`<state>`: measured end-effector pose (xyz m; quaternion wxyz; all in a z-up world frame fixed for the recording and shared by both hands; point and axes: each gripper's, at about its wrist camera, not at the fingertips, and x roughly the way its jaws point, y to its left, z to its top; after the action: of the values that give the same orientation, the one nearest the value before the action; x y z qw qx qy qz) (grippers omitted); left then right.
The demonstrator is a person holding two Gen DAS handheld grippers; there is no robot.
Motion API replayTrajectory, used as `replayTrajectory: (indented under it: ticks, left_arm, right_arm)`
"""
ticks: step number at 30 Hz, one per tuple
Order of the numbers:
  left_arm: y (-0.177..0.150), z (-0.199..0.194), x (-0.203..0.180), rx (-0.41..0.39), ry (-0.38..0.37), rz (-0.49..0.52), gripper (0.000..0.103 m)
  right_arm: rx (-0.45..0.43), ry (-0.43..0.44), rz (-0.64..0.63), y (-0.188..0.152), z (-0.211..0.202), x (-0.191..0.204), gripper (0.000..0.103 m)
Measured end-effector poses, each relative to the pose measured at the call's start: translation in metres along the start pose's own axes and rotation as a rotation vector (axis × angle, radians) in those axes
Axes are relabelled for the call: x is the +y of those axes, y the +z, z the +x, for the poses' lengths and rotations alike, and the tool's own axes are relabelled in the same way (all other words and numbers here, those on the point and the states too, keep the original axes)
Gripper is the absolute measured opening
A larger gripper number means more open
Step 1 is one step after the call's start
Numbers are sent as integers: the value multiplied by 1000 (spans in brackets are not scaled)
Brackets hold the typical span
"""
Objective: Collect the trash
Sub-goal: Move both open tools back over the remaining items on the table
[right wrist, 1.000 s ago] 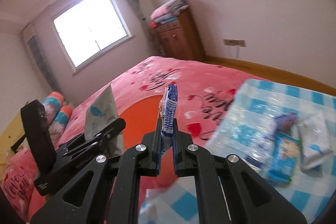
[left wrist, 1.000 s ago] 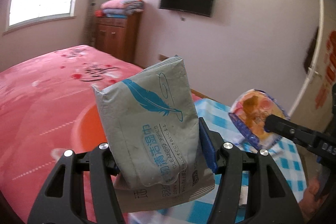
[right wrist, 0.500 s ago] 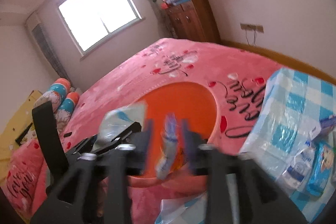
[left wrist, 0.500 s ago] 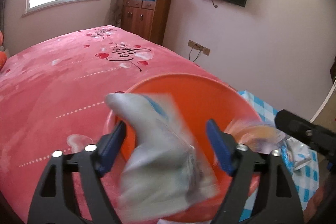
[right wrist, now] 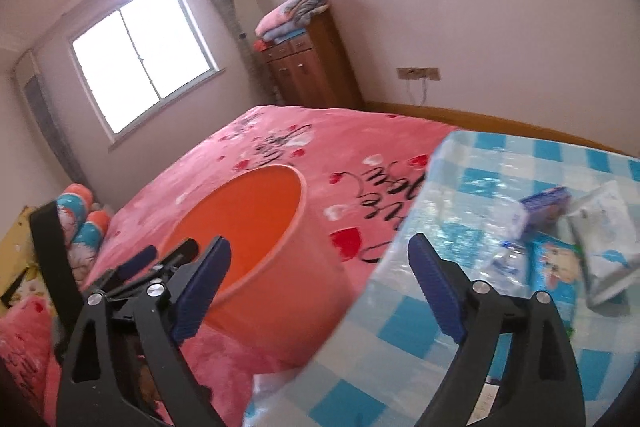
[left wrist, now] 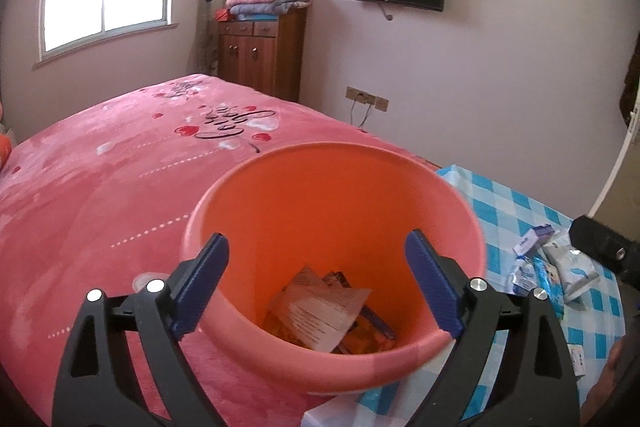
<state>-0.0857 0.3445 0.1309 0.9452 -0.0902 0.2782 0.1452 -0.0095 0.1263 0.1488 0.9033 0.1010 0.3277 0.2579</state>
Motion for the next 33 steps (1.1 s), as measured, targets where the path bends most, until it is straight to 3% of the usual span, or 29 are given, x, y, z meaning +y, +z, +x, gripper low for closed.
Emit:
replayTrajectory:
  ticks: [14, 17, 33]
  left_arm:
    - [-8, -26, -36, -14, -113, -2, 90]
    - [-11, -30, -46, -21, -104, 7, 90]
    - [-33, -40, -115, 10, -128, 186, 90]
  right_arm:
    - [-53, -141, -2, -31, -45, -29, 94]
    - [-62, -165, -5, -35, -52, -36, 94]
    - [-87, -246, 36, -62, -86, -82, 94]
